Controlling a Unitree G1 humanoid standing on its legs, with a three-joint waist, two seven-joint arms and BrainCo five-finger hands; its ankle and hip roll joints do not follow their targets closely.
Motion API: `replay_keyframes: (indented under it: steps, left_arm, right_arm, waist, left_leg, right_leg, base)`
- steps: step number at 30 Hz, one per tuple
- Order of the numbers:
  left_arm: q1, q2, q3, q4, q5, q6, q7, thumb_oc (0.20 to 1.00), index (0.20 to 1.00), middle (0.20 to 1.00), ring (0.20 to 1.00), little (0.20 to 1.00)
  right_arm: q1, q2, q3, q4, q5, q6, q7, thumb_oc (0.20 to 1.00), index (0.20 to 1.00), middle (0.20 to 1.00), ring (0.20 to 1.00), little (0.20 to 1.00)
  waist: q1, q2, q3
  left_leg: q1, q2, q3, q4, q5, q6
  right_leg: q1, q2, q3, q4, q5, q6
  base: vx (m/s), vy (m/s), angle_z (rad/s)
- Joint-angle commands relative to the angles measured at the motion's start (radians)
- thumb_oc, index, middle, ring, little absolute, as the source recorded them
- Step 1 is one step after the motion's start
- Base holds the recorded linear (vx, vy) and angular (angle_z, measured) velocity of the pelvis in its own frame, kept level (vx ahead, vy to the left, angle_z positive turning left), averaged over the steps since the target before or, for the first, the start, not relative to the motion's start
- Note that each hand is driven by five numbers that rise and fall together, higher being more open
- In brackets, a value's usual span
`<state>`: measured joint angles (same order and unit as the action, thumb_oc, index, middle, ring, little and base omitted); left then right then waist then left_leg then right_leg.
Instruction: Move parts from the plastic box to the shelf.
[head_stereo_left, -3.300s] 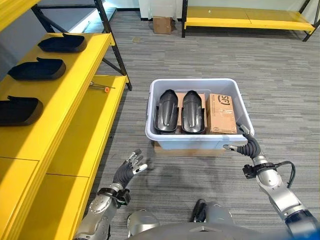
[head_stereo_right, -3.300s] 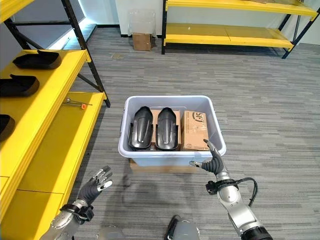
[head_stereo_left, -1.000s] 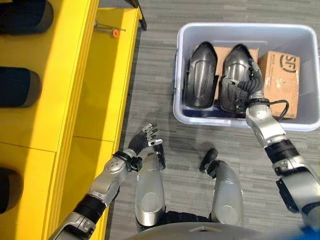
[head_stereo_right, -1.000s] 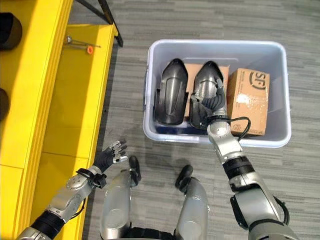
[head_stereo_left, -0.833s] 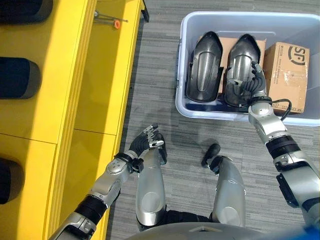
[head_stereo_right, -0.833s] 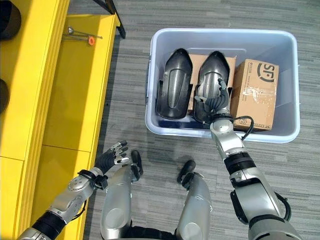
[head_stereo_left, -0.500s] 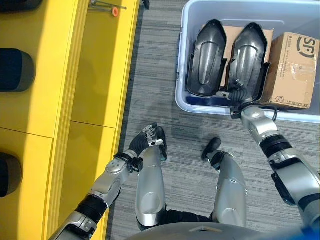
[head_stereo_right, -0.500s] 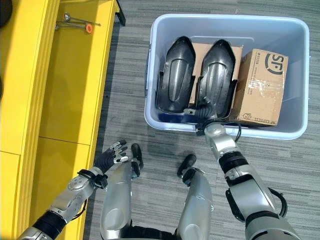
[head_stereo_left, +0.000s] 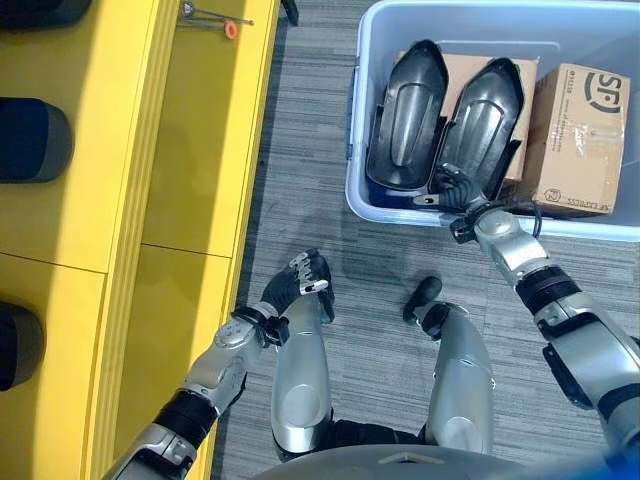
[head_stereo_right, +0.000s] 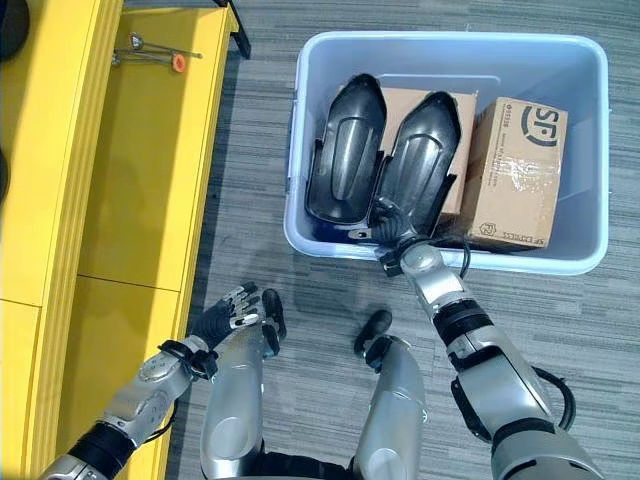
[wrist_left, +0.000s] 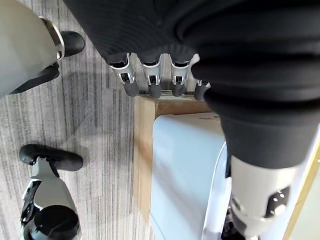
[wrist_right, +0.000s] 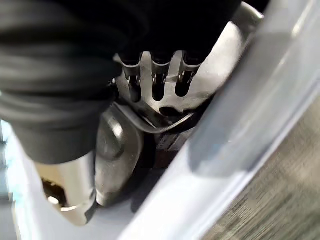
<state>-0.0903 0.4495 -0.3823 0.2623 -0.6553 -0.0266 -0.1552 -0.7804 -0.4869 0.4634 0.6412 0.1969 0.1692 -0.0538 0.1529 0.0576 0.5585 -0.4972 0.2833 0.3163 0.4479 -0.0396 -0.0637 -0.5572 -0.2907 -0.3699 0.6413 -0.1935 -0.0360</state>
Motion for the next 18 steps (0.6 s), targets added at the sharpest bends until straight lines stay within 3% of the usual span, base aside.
replay_keyframes:
  steps: [1,4,9,16,18]
  left_arm:
    - [0.049,-0.004,-0.044,-0.043,0.001,-0.053,-0.017,1.0,1.0,1.0,1.0,1.0]
    - [0.043,0.0,-0.047,-0.035,-0.004,-0.058,-0.011,1.0,1.0,1.0,1.0,1.0]
    - [0.038,0.009,-0.053,-0.019,-0.004,-0.066,-0.023,1.0,1.0,1.0,1.0,1.0]
    - [0.026,0.019,-0.081,-0.013,-0.012,-0.085,-0.017,1.0,1.0,1.0,1.0,1.0]
    - [0.021,0.017,-0.09,-0.017,-0.017,-0.084,-0.006,1.0,1.0,1.0,1.0,1.0]
  right_arm:
    - [-0.075,0.025,0.027,-0.097,-0.101,-0.085,-0.045,1.0,1.0,1.0,1.0,1.0]
    - [-0.117,-0.003,0.027,-0.088,-0.223,-0.142,-0.142,1.0,1.0,1.0,1.0,1.0]
    - [-0.163,-0.04,0.038,-0.1,-0.407,-0.196,-0.204,1.0,1.0,1.0,1.0,1.0]
    - [-0.229,-0.087,0.033,-0.113,-0.582,-0.249,-0.446,1.0,1.0,1.0,1.0,1.0]
    - [-0.237,-0.102,0.014,-0.142,-0.657,-0.295,-0.533,1.0,1.0,1.0,1.0,1.0]
  waist:
    - [0.025,0.039,-0.038]
    - [0.027,0.044,-0.038]
    - [0.03,0.046,-0.038]
    - [0.031,0.048,-0.038]
    - [0.026,0.05,-0.038]
  left_leg:
    - [0.023,0.074,0.005,-0.05,0.03,-0.045]
    - [0.018,0.074,0.003,-0.05,0.031,-0.045]
    - [0.02,0.072,-0.001,-0.049,0.031,-0.047]
    - [0.031,0.068,-0.008,-0.056,0.029,-0.047]
    - [0.041,0.066,-0.009,-0.062,0.028,-0.047]
  right_leg:
    - [-0.015,-0.1,-0.005,-0.011,0.047,0.132]
    - [-0.021,-0.1,-0.003,-0.009,0.049,0.134]
    - [-0.018,-0.104,-0.007,-0.005,0.049,0.14]
    - [-0.005,-0.103,-0.006,-0.017,0.055,0.148]
    - [0.004,-0.099,-0.001,-0.027,0.056,0.151]
  base:
    - [-0.03,0.007,0.01]
    - [-0.02,-0.002,-0.01]
    - [0.0,0.0,0.0]
    - [0.0,0.0,0.0]
    - [0.0,0.02,-0.01]
